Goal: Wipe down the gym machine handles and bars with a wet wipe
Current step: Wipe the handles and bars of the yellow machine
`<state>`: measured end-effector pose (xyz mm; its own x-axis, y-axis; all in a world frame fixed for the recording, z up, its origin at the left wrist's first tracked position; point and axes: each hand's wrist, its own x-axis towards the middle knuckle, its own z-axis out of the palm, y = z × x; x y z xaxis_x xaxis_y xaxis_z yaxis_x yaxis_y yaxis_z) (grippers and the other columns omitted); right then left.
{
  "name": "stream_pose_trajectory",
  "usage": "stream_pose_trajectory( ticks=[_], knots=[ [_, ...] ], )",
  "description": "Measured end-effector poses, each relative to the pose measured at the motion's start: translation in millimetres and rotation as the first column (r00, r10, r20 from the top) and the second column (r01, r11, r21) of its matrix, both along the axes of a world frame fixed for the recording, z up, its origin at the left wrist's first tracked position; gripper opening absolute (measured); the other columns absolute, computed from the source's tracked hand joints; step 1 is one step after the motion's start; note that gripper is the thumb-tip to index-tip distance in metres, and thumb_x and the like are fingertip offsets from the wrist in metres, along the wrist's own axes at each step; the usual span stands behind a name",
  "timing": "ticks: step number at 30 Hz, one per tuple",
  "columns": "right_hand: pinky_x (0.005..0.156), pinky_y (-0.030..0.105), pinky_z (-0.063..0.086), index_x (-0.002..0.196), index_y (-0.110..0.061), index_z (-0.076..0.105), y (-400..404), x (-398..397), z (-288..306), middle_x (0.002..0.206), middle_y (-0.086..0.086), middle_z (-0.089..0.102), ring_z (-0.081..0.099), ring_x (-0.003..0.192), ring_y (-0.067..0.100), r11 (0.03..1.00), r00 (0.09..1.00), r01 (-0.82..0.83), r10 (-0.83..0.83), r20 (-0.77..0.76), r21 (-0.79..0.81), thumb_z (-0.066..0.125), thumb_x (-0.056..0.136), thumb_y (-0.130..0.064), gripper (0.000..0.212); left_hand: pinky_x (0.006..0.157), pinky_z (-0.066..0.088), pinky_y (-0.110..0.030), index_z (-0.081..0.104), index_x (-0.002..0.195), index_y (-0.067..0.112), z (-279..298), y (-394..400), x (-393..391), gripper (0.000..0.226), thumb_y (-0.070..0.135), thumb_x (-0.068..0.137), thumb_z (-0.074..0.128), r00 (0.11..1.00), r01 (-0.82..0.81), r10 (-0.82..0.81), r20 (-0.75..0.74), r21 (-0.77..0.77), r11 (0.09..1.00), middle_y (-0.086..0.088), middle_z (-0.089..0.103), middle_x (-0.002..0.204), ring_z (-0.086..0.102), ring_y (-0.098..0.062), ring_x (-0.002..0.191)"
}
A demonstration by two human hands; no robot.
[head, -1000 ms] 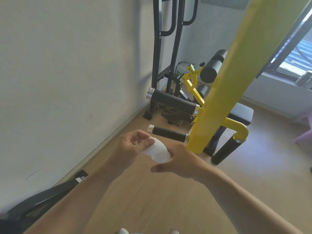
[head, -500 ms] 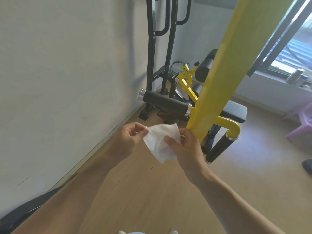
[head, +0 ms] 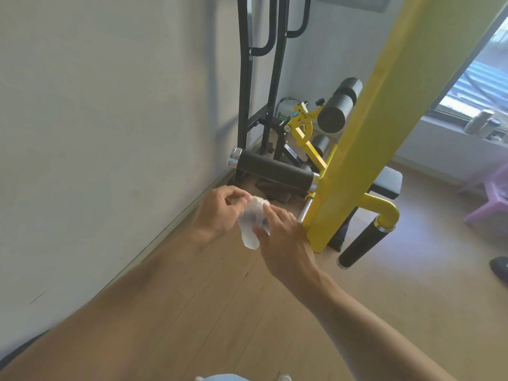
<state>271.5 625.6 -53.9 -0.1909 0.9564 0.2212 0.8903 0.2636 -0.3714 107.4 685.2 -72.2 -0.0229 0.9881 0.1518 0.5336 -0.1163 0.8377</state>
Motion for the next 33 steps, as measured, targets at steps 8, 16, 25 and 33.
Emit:
stream_pose_trajectory(
  ticks=[8,16,25,33],
  knots=[
    [0.089,0.031,0.044,0.116,-0.019,0.065,31,-17,8,0.109,-0.002,0.069,0.063,0.099,0.019,0.996,0.934,-0.038,0.063,0.353,-0.079,0.059,0.098,-0.039,0.027,0.082,0.051,-0.021,0.068,0.106,0.041,-21,-22,-26,0.014,0.033,0.097,0.059,0.986,-0.014,0.029,0.166,-0.089,0.996,0.024,0.069,0.101,0.058,0.016,0.093],
    [0.080,0.031,0.048,0.117,-0.016,0.064,32,1,17,0.108,0.002,0.072,0.068,0.097,0.021,0.994,0.862,-0.104,0.108,0.495,-0.037,0.055,0.101,-0.032,0.025,0.074,0.052,-0.011,0.072,0.095,0.040,-17,-26,-16,0.010,0.031,0.092,0.069,0.977,-0.005,0.019,0.210,-0.070,0.998,0.023,0.072,0.093,0.065,0.011,0.087],
    [0.065,0.028,0.042,0.101,-0.014,0.065,13,9,32,0.089,0.002,0.070,0.067,0.082,0.019,0.999,0.647,-0.032,0.027,0.762,-0.008,0.053,0.098,-0.020,0.014,0.086,0.053,-0.013,0.076,0.107,0.028,-10,-32,-14,0.017,0.022,0.095,0.066,0.988,0.004,0.002,0.154,-0.038,0.999,0.022,0.071,0.096,0.063,0.015,0.089],
    [0.097,0.035,0.042,0.139,-0.013,0.049,18,-16,13,0.127,0.006,0.057,0.053,0.115,0.024,0.976,0.900,-0.180,0.212,0.380,-0.118,0.062,0.096,-0.029,0.048,0.086,0.041,0.000,0.073,0.119,0.022,-11,-29,-17,0.024,0.024,0.097,0.063,0.998,0.051,-0.050,0.023,-0.011,0.999,0.006,0.071,0.122,0.053,0.008,0.116]
  ],
)
